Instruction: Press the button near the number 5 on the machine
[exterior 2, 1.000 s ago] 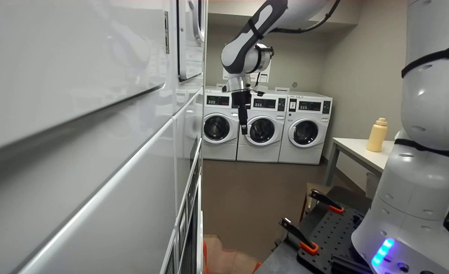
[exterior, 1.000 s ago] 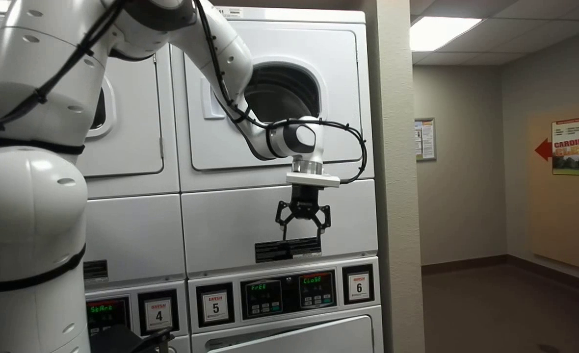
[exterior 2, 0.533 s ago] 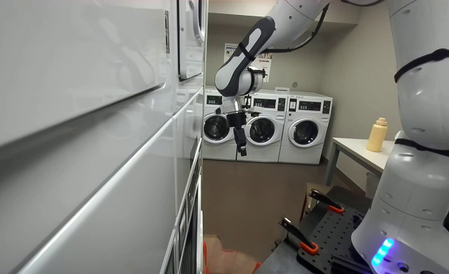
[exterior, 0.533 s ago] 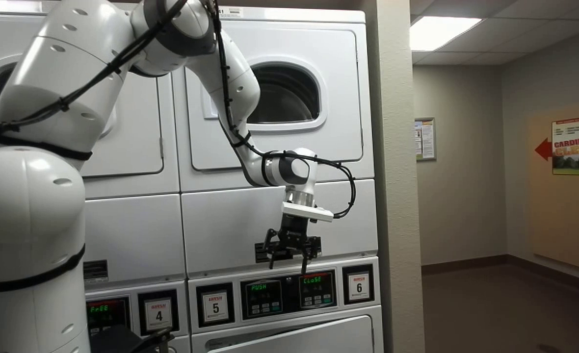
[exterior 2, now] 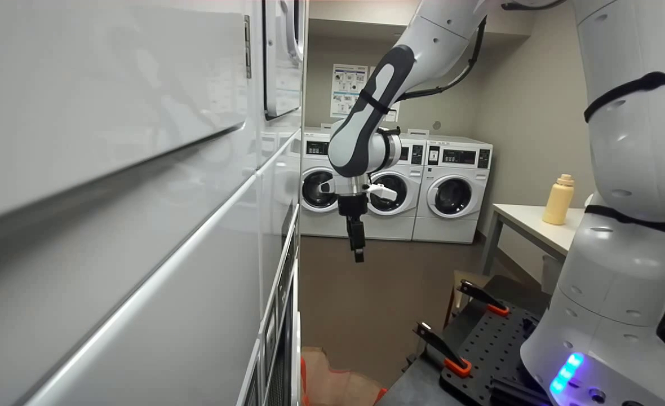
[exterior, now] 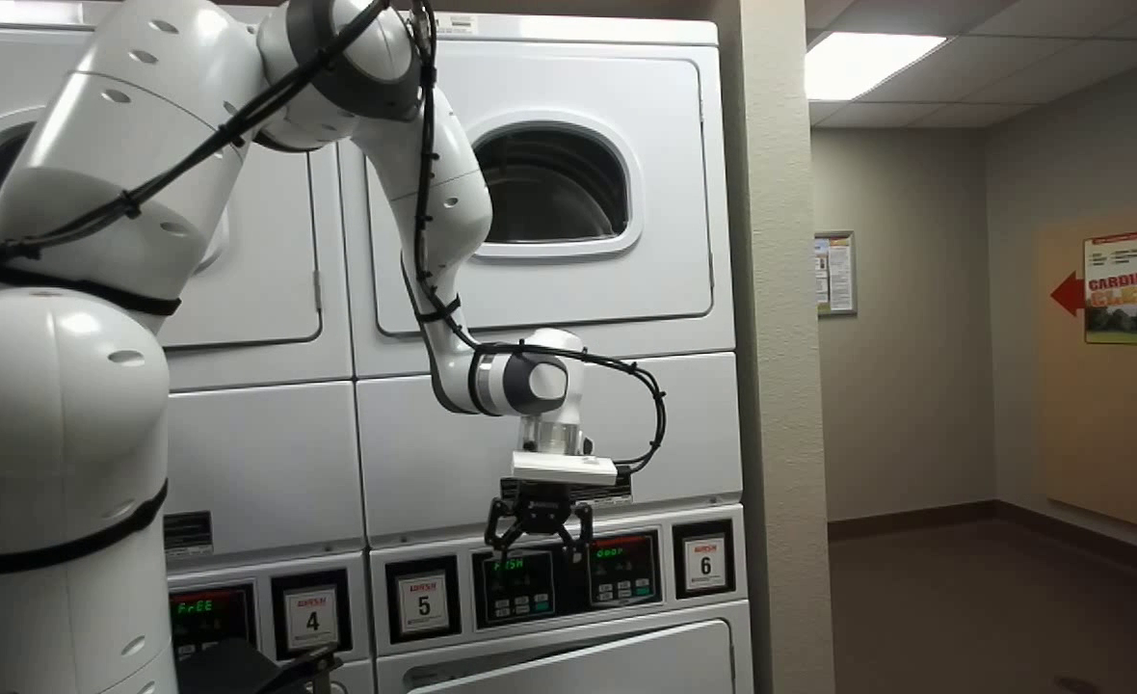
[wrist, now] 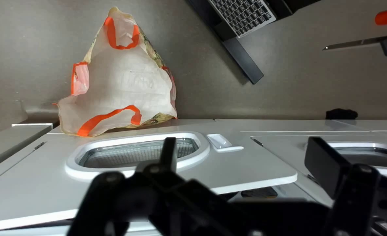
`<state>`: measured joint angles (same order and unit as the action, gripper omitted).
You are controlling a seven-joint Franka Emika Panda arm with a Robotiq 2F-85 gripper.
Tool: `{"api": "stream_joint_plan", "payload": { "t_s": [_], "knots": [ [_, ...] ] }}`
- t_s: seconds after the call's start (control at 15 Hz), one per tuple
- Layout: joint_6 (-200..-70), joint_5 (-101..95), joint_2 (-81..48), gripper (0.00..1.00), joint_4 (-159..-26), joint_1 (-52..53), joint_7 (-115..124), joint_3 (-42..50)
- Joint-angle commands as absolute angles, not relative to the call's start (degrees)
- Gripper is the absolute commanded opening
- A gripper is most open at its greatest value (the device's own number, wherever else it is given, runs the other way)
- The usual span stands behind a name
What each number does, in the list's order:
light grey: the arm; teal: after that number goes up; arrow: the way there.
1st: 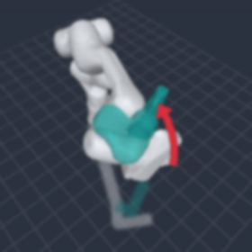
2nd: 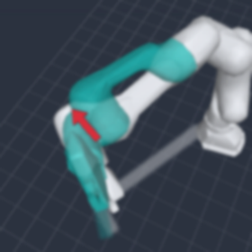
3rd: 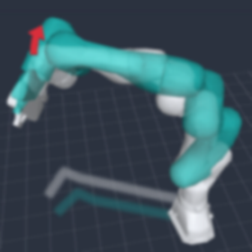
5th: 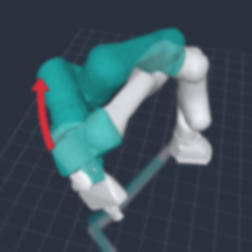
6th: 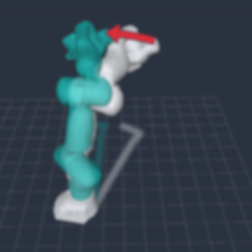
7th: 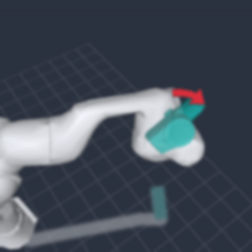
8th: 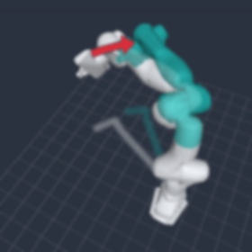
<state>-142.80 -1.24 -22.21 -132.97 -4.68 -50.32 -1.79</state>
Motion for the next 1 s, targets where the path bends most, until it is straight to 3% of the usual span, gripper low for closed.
{"api": "stream_joint_plan", "payload": {
  "t_s": [0.0,0.93],
  "knots": [
    [-154.30,-2.56,-19.43,1.00,-142.50,-3.21,-42.98,-2.61],
    [-156.29,-7.23,-22.52,1.00,-141.63,-2.92,-35.76,-3.08]
  ]
}}
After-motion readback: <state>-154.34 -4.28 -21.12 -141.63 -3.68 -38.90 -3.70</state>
